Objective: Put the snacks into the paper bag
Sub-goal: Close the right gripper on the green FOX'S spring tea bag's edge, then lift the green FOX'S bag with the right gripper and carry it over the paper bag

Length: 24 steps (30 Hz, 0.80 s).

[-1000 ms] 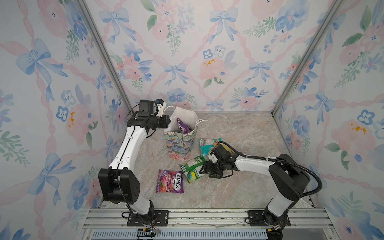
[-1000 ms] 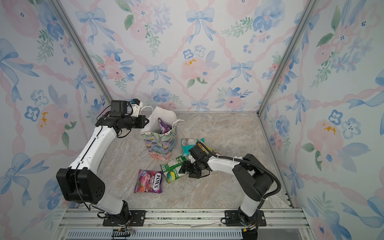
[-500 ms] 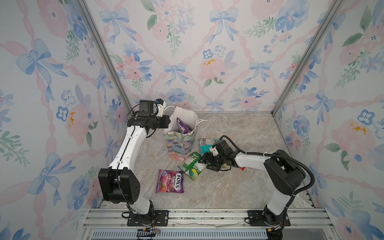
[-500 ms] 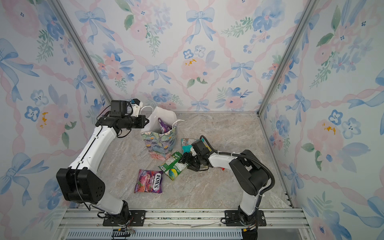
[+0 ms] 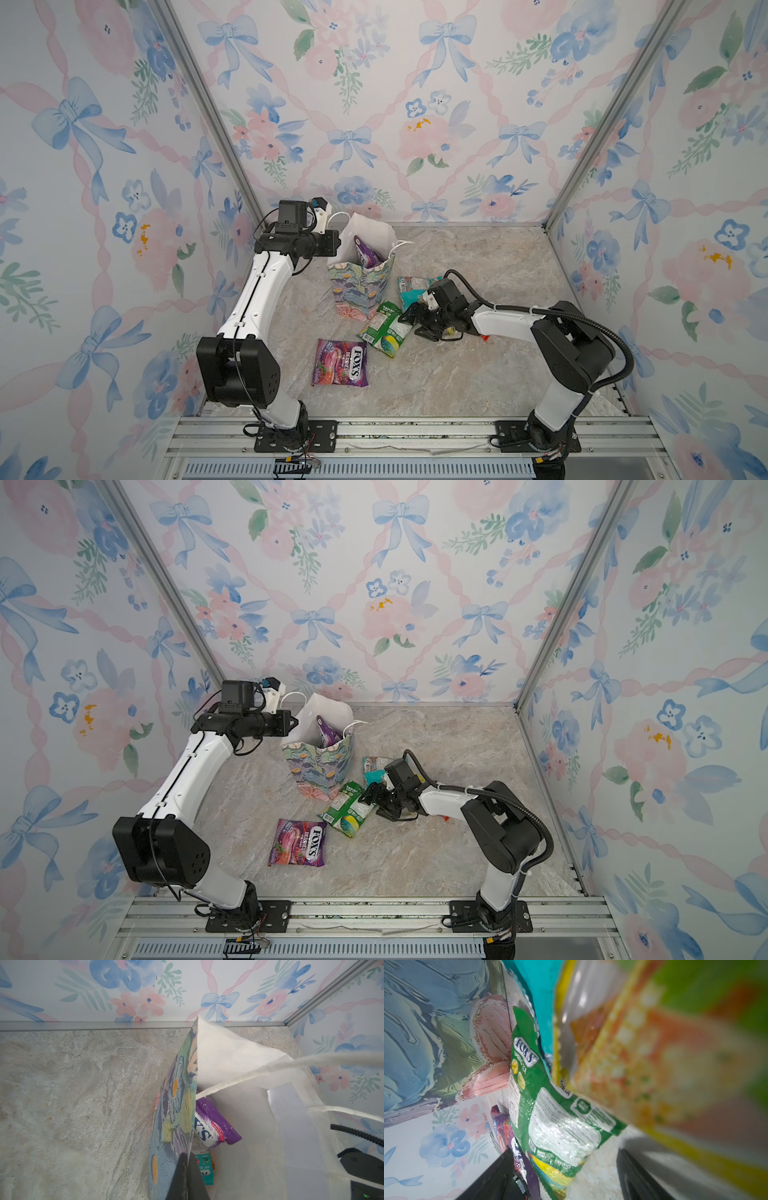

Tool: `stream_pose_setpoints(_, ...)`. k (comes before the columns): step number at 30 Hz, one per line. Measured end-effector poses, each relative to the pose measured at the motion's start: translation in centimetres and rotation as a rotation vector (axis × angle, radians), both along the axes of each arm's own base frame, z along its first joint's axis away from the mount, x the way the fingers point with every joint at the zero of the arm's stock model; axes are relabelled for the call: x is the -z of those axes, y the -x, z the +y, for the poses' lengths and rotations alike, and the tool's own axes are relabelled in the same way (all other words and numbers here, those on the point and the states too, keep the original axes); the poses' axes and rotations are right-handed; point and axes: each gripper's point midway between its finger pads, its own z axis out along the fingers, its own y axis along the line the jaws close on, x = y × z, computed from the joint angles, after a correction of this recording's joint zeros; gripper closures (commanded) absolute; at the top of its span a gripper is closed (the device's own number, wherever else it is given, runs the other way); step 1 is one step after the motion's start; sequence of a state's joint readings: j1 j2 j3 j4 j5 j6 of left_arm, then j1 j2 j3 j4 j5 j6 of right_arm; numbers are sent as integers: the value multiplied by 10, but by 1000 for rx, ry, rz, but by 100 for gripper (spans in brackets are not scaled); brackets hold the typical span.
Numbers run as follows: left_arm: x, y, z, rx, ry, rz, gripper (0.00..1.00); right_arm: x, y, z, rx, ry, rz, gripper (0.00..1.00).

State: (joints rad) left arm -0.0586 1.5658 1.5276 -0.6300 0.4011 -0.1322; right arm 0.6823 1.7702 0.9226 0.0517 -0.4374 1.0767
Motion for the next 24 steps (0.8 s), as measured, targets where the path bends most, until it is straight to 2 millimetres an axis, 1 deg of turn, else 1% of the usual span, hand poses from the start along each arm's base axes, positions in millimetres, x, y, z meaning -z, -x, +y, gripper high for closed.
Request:
stream_pose_setpoints(6, 0, 0, 0, 0, 0, 0, 100, -4, -2, 8, 14, -34, -4, 21)
stream_pose_setpoints(11, 0, 0, 0, 0, 0, 0, 100, 4, -5, 11, 30, -41, 13, 21)
stream_pose_setpoints(17, 0, 0, 0, 0, 0, 0, 100, 4, -5, 14, 31, -53, 17, 22)
stream_pose_setpoints(22, 0, 0, 0, 0, 0, 0, 100, 5, -8, 18, 39, -72, 16, 27)
stream_pose_setpoints(24, 0, 0, 0, 0, 0, 0, 100, 5, -11, 20, 47, -85, 12, 32)
